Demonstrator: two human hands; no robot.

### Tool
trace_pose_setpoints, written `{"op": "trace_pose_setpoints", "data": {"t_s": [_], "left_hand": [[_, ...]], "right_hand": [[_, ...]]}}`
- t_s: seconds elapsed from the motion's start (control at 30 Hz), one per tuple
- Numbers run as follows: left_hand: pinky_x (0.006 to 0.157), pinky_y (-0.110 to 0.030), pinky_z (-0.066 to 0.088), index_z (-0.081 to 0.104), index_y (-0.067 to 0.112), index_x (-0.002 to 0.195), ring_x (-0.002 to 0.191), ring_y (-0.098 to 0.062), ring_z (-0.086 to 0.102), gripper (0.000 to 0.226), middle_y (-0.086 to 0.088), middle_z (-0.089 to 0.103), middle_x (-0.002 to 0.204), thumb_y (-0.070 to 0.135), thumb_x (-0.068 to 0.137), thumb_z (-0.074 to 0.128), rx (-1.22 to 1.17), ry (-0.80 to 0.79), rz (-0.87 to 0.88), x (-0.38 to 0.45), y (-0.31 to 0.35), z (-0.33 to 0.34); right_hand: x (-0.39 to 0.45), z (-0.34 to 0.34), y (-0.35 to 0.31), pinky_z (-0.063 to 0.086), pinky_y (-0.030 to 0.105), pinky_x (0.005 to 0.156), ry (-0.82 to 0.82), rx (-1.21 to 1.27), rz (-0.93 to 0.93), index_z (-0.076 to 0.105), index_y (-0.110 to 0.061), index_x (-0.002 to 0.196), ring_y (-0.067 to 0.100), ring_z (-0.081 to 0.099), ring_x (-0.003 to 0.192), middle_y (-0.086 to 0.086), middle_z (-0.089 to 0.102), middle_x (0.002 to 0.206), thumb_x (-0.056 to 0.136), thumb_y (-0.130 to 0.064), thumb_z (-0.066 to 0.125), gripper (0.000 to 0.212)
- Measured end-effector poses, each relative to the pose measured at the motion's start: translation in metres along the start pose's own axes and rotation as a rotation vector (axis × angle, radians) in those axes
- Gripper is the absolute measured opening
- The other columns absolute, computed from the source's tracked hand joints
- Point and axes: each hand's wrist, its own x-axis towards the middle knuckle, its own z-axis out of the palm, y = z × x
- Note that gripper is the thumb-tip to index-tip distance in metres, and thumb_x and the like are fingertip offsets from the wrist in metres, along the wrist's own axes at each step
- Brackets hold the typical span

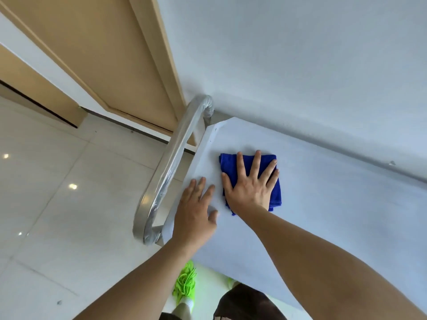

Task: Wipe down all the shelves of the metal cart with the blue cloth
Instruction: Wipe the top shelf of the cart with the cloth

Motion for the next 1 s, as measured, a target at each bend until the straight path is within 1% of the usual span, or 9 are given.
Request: {"op": "trace_pose_setpoints", "data": {"t_s": [0.23,0.4,0.57,0.7,0.77,0.83,0.9,0.97,1.0], "left_hand": [[0.118,-0.041,0.026,0.048,0.021,0.142,0.149,-0.02,0.014,0.068,0.0,0.028,0.158,0.028,0.08,0.074,-0.021,0.051,0.002,0.0,-0.005,0.003],[0.119,-0.039,0.022,0.05,0.019,0.14,0.149,-0.02,0.014,0.065,-0.001,0.03,0.158,0.021,0.079,0.073,-0.034,0.083,-0.03,-0.001,0.001,0.004],[0.121,-0.031,0.0,0.029,0.026,0.151,0.149,-0.014,-0.01,0.067,0.005,0.005,0.164,0.027,0.091,0.059,0.065,0.0,-0.082,-0.005,0.008,0.006],[0.121,-0.036,0.0,0.017,0.032,0.153,0.15,-0.02,-0.011,0.068,0.007,-0.001,0.164,0.035,0.096,0.053,0.162,-0.016,-0.113,-0.009,0.012,0.006],[0.121,-0.039,0.009,0.026,0.031,0.151,0.151,-0.024,-0.002,0.062,0.003,0.01,0.164,0.037,0.096,0.053,0.16,0.008,-0.171,-0.014,0.015,0.003],[0.115,-0.042,0.027,0.048,0.024,0.138,0.146,-0.028,0.022,0.048,-0.003,0.035,0.155,0.038,0.093,0.057,0.131,0.062,-0.219,-0.025,0.019,-0.001],[0.096,-0.041,0.043,0.063,0.019,0.114,0.126,-0.028,0.049,0.032,-0.003,0.058,0.13,0.038,0.088,0.063,0.139,0.139,-0.208,-0.048,0.019,-0.004],[0.08,-0.039,0.045,0.063,0.021,0.095,0.102,-0.025,0.055,0.022,0.002,0.062,0.106,0.039,0.084,0.065,0.186,0.197,-0.229,-0.078,0.014,-0.002],[0.076,-0.038,0.044,0.062,0.022,0.093,0.097,-0.024,0.054,0.021,0.002,0.06,0.101,0.041,0.083,0.064,0.213,0.201,-0.264,-0.092,0.011,-0.001]], "right_hand": [[0.083,-0.015,-0.031,-0.01,0.063,0.118,0.029,-0.037,-0.133,0.009,-0.034,0.16,0.052,-0.015,0.149,0.015,-0.004,0.169,0.093,-0.076,0.004,0.08],[0.113,-0.021,-0.045,-0.01,0.063,0.118,0.049,-0.096,-0.245,0.01,-0.031,0.16,0.053,-0.011,0.149,0.018,0.002,0.168,0.091,-0.077,-0.001,0.083],[0.108,-0.022,-0.042,-0.009,0.063,0.119,0.045,-0.083,-0.261,0.009,-0.032,0.16,0.052,-0.011,0.149,0.016,0.0,0.169,0.091,-0.078,-0.003,0.084],[0.097,-0.024,-0.041,-0.01,0.062,0.119,0.029,-0.059,-0.282,0.007,-0.034,0.16,0.049,-0.014,0.15,0.013,-0.002,0.17,0.091,-0.077,-0.005,0.082],[0.083,-0.02,-0.039,-0.01,0.062,0.12,0.018,-0.069,-0.307,0.005,-0.036,0.161,0.048,-0.015,0.15,0.011,-0.002,0.17,0.091,-0.076,-0.004,0.081],[0.067,-0.015,-0.039,-0.01,0.061,0.12,0.007,-0.076,-0.328,0.002,-0.037,0.16,0.047,-0.015,0.151,0.01,-0.003,0.17,0.092,-0.076,-0.003,0.08],[0.048,-0.01,-0.039,-0.01,0.061,0.12,-0.003,-0.08,-0.334,0.002,-0.037,0.16,0.046,-0.015,0.151,0.01,-0.003,0.17,0.092,-0.076,-0.002,0.079],[0.03,-0.005,-0.04,-0.009,0.061,0.12,-0.015,-0.082,-0.334,0.002,-0.037,0.16,0.046,-0.014,0.151,0.01,-0.003,0.17,0.092,-0.076,-0.002,0.078],[0.021,-0.003,-0.041,-0.008,0.061,0.12,-0.018,-0.081,-0.333,0.002,-0.037,0.16,0.046,-0.014,0.151,0.01,-0.002,0.17,0.092,-0.076,-0.002,0.078]]}}
